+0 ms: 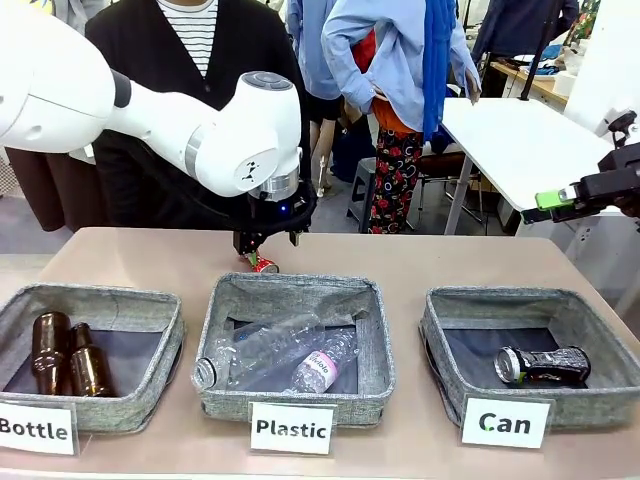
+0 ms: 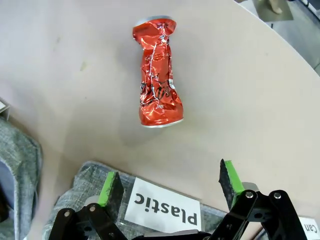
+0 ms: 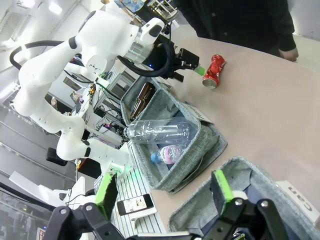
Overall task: Sort the can waste into the basket.
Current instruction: Pick up the can waste from the table and place it in the right Fabric basket.
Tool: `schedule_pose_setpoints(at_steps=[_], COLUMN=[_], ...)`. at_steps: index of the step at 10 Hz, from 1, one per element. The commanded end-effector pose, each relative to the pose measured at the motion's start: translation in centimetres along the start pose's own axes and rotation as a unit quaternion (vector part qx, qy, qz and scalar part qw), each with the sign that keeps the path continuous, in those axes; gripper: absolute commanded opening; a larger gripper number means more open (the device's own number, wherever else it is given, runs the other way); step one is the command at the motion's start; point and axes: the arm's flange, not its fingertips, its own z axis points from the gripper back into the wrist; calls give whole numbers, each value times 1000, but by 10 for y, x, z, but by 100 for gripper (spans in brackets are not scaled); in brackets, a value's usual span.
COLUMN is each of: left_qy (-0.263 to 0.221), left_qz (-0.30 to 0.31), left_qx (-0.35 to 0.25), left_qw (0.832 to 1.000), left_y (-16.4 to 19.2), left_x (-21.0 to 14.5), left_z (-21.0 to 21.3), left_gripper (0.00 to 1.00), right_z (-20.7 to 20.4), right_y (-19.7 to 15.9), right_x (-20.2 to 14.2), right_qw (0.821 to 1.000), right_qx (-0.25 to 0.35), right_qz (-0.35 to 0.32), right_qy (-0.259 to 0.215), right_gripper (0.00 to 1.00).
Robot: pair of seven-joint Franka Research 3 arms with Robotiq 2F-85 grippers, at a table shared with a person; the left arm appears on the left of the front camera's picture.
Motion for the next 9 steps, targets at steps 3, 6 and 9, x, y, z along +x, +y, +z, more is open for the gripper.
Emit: schedule_pose_setpoints(at_steps=[3,6,9], left_qy=[-24,-50,-45], left_qz=[-27,-51,-70], left_qx=[21,4,-14], left_qw=[999,997,996], left_y=[1,-1,-6], left_x=[16,24,31], left_z=[-19,-33,-52], left_gripper=[100,100,100], right_z=[2,2,2], right_y=[1,1,1], right_x=[0,0,0], right_qw=[1000,1000,1000], right_qx=[2,2,2], right_qz=[9,9,9], right_qy=[2,2,2], right_gripper=[100,100,100])
